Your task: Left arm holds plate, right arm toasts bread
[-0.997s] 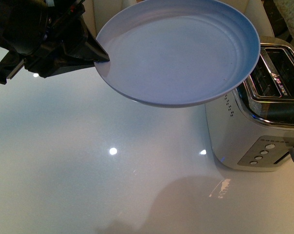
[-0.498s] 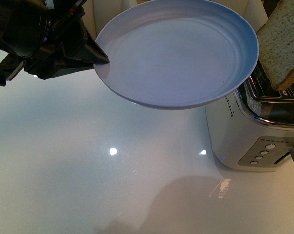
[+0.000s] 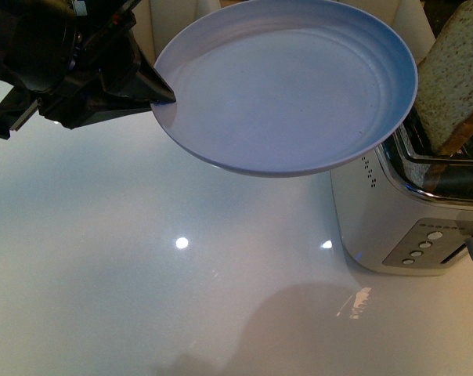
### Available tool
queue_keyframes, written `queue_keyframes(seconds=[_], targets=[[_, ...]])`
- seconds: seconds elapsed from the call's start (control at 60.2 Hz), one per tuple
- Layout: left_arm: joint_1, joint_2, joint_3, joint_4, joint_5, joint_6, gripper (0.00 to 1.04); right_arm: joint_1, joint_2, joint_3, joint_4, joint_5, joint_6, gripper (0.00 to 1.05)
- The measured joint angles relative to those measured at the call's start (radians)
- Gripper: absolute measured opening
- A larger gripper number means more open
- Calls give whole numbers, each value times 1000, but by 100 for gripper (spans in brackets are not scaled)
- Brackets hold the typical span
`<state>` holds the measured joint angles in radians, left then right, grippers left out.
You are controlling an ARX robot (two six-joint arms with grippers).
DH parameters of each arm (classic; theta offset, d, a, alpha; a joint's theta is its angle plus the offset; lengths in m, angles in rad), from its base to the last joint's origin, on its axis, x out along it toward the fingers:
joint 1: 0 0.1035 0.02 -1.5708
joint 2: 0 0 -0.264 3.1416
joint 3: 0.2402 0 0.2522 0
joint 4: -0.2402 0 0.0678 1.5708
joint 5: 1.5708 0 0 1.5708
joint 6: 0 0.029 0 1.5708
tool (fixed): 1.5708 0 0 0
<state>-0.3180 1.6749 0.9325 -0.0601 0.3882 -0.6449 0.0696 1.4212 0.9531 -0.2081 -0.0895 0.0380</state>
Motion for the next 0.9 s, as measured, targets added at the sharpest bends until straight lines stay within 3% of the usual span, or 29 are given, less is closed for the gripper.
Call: queue_keyframes(seconds=[0.897], targets=[[0, 0, 0, 0, 3, 0, 3, 2, 85, -24, 57, -35, 3, 3]])
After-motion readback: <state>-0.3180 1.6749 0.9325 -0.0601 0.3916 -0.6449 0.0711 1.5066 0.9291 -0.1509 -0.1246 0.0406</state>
